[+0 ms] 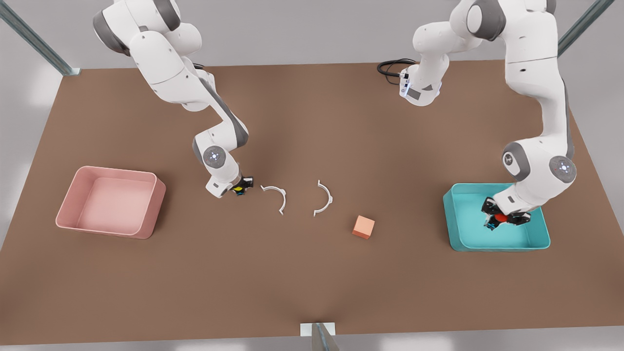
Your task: Place the red button in the blue storage box with the left arm, and place the yellow button in the pink storage box with the right arm
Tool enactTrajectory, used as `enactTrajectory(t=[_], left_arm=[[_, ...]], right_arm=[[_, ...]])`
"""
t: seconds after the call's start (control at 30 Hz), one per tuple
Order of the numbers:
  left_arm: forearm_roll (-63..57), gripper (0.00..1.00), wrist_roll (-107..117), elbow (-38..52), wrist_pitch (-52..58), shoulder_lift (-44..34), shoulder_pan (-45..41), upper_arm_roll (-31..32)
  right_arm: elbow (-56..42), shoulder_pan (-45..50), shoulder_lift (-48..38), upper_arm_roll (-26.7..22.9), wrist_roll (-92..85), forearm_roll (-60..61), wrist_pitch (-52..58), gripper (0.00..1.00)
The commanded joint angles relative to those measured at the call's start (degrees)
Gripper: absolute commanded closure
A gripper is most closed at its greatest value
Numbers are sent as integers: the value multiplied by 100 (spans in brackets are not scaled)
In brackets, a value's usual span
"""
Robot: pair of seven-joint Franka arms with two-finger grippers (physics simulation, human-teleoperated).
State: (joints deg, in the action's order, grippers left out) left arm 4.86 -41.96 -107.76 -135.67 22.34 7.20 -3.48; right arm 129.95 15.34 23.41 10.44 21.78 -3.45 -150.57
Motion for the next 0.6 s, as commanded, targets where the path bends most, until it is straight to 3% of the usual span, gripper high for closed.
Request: enactTrajectory(t=[0.0, 0.1, 0.13, 0.17, 0.33, 0.4, 0.47, 0.57], left_arm=[[112, 52, -2668, 1, 691, 68, 159, -4], [463, 49, -2668, 282, 673, 631, 291, -4], [463, 17, -2668, 379, 673, 780, 291, -4], [463, 0, -2659, 387, 673, 798, 273, 5], [463, 0, -2467, 607, 708, 632, 186, 22], [455, 0, 651, 1151, 1586, 121, -17, 14], [393, 0, 2718, 2189, 3345, -318, -87, 14], [-424, 0, 4890, 2259, 3942, -1127, -641, 31]], right_arm=[[-40, -4, -3, -7, 63, -15, -7, 51], [-198, -22, -152, -15, 28, -33, 45, 51], [-251, -22, -205, -42, -165, -41, 80, 51], [-391, -83, -275, -59, -288, -41, 273, 51], [-786, -786, -600, 11, -1237, -41, 993, 51], [-840, -1419, -890, 239, -1817, -41, 1390, 51], [-840, -2385, -1066, 960, -2151, -41, 1530, 51], [-840, -3783, -1233, 1944, -2661, -50, 1812, 51]])
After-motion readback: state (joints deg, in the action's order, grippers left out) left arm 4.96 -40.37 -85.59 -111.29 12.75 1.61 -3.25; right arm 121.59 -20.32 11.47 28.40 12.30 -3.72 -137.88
